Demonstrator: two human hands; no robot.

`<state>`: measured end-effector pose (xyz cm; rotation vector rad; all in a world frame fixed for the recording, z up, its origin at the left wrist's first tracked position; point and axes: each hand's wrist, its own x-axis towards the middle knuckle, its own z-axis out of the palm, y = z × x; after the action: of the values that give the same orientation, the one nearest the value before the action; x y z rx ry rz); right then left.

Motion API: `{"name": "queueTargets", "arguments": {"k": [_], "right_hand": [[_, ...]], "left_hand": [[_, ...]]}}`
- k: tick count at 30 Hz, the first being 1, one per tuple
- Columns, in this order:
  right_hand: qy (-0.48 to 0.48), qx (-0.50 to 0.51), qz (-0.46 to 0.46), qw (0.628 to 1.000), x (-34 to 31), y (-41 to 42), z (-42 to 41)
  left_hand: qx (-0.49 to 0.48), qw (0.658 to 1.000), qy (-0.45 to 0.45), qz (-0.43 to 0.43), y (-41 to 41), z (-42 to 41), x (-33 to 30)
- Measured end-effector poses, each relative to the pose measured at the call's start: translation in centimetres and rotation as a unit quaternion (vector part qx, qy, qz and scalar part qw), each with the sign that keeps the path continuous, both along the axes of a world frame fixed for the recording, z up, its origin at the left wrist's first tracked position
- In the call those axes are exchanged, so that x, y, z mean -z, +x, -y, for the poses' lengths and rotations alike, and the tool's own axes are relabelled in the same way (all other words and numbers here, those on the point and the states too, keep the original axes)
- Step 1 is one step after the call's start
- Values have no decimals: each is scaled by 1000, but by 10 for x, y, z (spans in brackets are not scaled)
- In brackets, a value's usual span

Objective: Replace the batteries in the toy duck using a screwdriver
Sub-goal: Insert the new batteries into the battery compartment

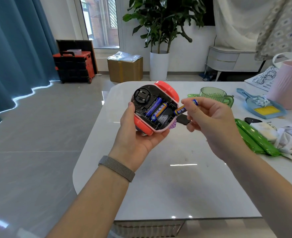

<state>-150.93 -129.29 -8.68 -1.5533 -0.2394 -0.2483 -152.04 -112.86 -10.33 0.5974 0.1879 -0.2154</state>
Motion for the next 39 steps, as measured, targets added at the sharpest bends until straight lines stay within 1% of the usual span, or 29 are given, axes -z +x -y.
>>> {"name": "queueTargets", "arguments": {"k": [3, 5, 6, 8, 13, 16, 22, 24, 25, 27, 28, 29, 30, 32, 33, 35, 37, 39], "right_hand": [[-98, 16, 55, 994, 6, 2, 1], [-181, 41, 110, 976, 11, 1, 0], [-205, 52, 131, 968, 13, 0, -2], [-204, 70, 147, 965, 16, 0, -6], [-157, 108, 143, 971, 19, -1, -11], [-158, 118, 152, 969, 22, -2, -13], [-137, 122, 138, 973, 21, 0, -11], [-133, 122, 118, 977, 22, 2, -12], [-112, 117, 90, 983, 22, 2, -13], [-4, 77, -2, 997, 21, 3, -16], [59, 43, -64, 995, 22, 6, -14], [107, 4, -124, 986, 22, 7, -13], [131, -39, -172, 975, 22, 9, -11], [143, -128, -236, 953, 24, 9, -10], [154, -158, -252, 942, 27, 8, -11], [172, -182, -247, 936, 31, 8, -14], [177, -183, -225, 940, 33, 8, -16], [157, -162, -197, 954, 33, 8, -16]], "left_hand": [[-2, 1000, 12, 6, 0, 2, 1], [-1, 1000, 19, 11, 0, 4, 3], [-1, 1000, 23, 14, -1, 4, 3], [-4, 999, 35, 25, -2, 5, 3], [-24, 993, 95, 62, -6, 8, 5], [-25, 991, 110, 75, -4, 9, 8], [-34, 987, 131, 85, -4, 6, 10], [-36, 987, 133, 87, -3, 6, 11], [-38, 986, 137, 88, -3, 6, 11], [-42, 984, 148, 90, -3, 7, 11], [-43, 983, 152, 90, -3, 8, 11], [-44, 983, 154, 91, -3, 8, 10], [-44, 983, 156, 91, -3, 8, 10], [-45, 981, 167, 93, -4, 9, 11], [-47, 979, 173, 94, -5, 9, 12], [-54, 977, 188, 91, -6, 7, 14], [-55, 973, 205, 88, -5, 4, 15], [-49, 971, 213, 93, -4, 2, 15]]}}
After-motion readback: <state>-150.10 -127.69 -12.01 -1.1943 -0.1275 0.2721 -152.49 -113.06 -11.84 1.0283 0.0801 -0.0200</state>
